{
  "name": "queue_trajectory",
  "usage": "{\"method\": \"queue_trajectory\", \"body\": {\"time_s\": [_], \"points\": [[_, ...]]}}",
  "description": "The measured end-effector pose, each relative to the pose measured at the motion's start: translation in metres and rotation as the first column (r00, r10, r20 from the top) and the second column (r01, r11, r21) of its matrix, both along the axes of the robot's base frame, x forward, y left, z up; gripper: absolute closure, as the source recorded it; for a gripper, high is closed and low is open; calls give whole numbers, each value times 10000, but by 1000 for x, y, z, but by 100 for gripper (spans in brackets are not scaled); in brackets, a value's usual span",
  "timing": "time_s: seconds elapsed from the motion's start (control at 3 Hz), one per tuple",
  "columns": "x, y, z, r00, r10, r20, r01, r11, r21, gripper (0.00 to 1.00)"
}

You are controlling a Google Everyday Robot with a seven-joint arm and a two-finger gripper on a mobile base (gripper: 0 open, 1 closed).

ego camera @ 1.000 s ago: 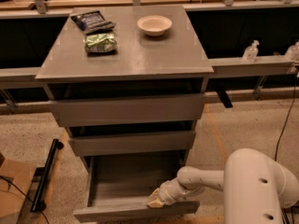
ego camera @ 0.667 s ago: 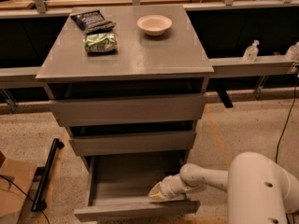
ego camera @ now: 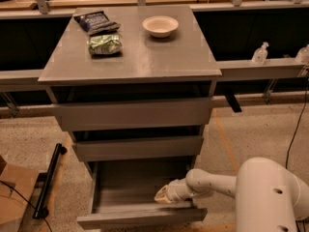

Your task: Open bottom drawer

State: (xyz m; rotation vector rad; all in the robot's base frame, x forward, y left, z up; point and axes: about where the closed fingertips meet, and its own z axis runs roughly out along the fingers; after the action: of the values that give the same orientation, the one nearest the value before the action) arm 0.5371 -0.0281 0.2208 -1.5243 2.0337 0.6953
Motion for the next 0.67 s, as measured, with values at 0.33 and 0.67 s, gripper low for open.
{"method": "queue_trajectory", "body": {"time_s": [0.33, 0.67], "points": [[25, -16, -31, 9989, -399, -248, 401, 9992, 78, 100], [41, -35, -63, 9939, -846, -704, 862, 9961, 199, 100]]}}
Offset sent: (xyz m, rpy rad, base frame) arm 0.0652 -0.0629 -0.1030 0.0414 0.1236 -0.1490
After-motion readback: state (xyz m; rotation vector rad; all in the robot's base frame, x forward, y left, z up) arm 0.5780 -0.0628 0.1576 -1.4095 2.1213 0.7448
